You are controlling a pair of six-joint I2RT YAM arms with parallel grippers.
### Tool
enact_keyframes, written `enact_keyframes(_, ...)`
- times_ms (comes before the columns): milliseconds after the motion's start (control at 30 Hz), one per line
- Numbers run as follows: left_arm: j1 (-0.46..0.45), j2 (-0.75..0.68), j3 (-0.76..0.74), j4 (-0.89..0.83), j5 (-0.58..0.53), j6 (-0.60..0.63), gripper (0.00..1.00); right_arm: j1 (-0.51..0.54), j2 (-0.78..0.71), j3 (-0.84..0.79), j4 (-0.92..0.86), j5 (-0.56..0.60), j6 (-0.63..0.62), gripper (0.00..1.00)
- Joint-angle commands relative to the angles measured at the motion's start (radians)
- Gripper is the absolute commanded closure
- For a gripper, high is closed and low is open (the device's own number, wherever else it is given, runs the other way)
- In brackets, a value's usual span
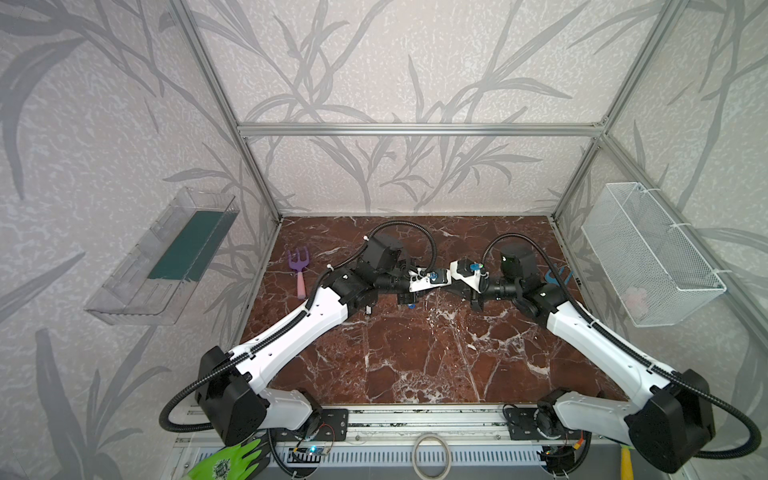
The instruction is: Put the keys on the keyring
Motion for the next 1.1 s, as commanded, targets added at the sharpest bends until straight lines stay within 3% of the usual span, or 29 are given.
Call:
enact_keyframes(0,-0.008,0.022,0.033,-0.042,0.025,-0.005,0.74,0.008,-0.006,0.033,0.01,-0.004,-0.008,1.0)
enact_keyframes(167,-0.012,0.043,0.045,-0.058,0.023,0.0,0.77,0.008,-0.008,0.025,0.031,-0.012,0.003,1.0)
enact_keyframes(433,-0.016,0.06,0.052,-0.024,0.02,-0.003,1.0,0.009,-0.018,0.007,0.055,-0.01,-0.001,1.0)
enact_keyframes(600,0.007,0.037,0.011,0.05,0.107,-0.034,1.0,-0.021,-0.056,-0.079,0.158,0.034,-0.013,0.76)
enact_keyframes(700,0.053,0.01,-0.054,0.18,0.244,-0.115,1.0,-0.082,-0.096,-0.187,0.334,-0.021,0.058,0.73)
enact_keyframes(800,0.08,-0.011,-0.121,0.35,0.325,-0.212,1.0,-0.106,-0.114,-0.228,0.401,-0.066,0.098,0.73)
enact_keyframes(1067,0.115,-0.01,-0.205,0.667,0.422,-0.441,1.0,-0.108,-0.115,-0.253,0.508,-0.126,0.175,0.75)
